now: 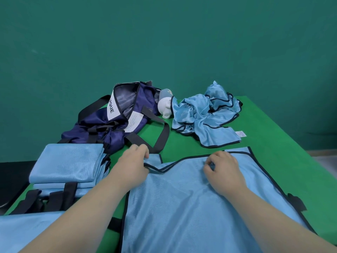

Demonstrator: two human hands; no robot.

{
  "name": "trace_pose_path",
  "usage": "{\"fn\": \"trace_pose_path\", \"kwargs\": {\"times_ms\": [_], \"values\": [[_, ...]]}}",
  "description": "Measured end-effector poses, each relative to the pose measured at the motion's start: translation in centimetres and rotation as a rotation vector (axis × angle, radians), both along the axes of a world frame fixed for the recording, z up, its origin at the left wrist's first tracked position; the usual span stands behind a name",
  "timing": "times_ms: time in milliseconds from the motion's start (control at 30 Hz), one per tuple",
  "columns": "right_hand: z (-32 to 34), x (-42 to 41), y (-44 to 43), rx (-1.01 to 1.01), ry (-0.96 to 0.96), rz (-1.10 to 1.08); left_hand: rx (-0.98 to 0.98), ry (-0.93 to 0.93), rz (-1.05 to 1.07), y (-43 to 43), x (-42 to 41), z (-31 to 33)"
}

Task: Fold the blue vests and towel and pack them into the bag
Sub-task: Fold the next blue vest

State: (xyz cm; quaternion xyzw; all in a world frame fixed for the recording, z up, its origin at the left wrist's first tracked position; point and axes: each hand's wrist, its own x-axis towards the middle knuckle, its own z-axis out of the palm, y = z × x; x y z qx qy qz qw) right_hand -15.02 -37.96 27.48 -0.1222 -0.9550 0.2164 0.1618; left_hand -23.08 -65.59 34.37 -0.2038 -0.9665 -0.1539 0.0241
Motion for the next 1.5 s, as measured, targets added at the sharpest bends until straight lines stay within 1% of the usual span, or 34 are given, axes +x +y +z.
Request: {"fn": "trace_pose_path", "kwargs": {"times_ms": [67, 133, 167, 300, 367, 400, 433, 500, 533, 567, 600, 633, 733, 800, 833, 967, 1033, 1100, 1233, 1367, 1500], "values": [[0.0, 0.0, 0.0, -0.009, -0.002, -0.004, -0.101, 0.141, 0.04, -0.2, 0.0, -0.6], [0.0, 0.0, 0.0, -0.017, -0.005, -0.007, -0.221, 0.2, 0.052, -0.4, 0.3, -1.4], [0.0, 0.0, 0.0, -0.018, -0.007, -0.008, -0.248, 0.226, 0.045, -0.5, 0.6, -1.8], [0.2, 0.2, -0.2, -0.034, -0.029, -0.013, -0.199, 0.305, -0.008, -0.9, 1.0, -3.2], [0.4, 0.2, -0.2, -0.062, -0.008, -0.006, -0.215, 0.302, -0.027, -0.9, 1.1, -3.4], [0.6, 0.3, -0.3, -0.13, 0.035, -0.005, -0.215, 0.274, -0.028, -0.7, 1.1, -3.3], [1.0, 0.5, -0.3, -0.263, 0.102, -0.019, -0.222, 0.234, -0.023, -0.7, 1.0, -3.3], [2.4, 1.0, 0.0, -0.613, 0.256, -0.103, -0.257, 0.177, -0.013, -0.6, 0.5, -2.8], [3.1, 1.4, 0.6, -0.749, 0.305, -0.165, -0.268, 0.159, -0.02, -0.6, 0.4, -2.6], [3.7, 1.7, 1.6, -0.809, 0.326, -0.225, -0.267, 0.142, -0.028, -0.6, 0.3, -2.4], [4.1, 1.9, 2.8, -0.784, 0.308, -0.263, -0.255, 0.124, -0.028, -0.6, 0.1, -2.3], [4.4, 2.1, 4.1, -0.699, 0.255, -0.277, -0.246, 0.11, -0.023, -0.5, 0.0, -2.2], [5.0, 2.3, 7.2, -0.335, 0.003, -0.277, -0.234, 0.08, -0.007, -0.4, -0.2, -2.2], [4.9, 2.2, 8.8, -0.157, -0.114, -0.272, -0.144, 0.019, 0.015, -0.3, -0.2, -2.1], [5.0, 2.2, 9.3, -0.12, -0.151, -0.261, -0.096, -0.014, 0.03, -0.3, -0.2, -2.0], [5.4, 1.5, 10.2, -0.038, -0.291, -0.196, 0.046, -0.14, 0.104, -0.4, 0.3, -1.4], [5.6, 1.1, 10.2, -0.013, -0.351, -0.191, 0.119, -0.167, 0.149, -0.5, 0.5, -1.0], [5.7, 0.9, 10.3, 0.013, -0.373, -0.188, 0.172, -0.171, 0.169, -0.6, 0.8, -0.6], [6.0, 0.8, 10.2, 0.036, -0.386, -0.182, 0.202, -0.157, 0.169, -0.5, 1.7, -0.1], [6.5, 1.3, 10.5, -0.005, -0.297, -0.21, 0.25, -0.162, 0.176, -0.7, 1.9, 0.0], [6.7, 1.7, 10.8, -0.007, -0.257, -0.227, 0.267, -0.152, 0.181, -0.8, 2.1, 0.0]]}}
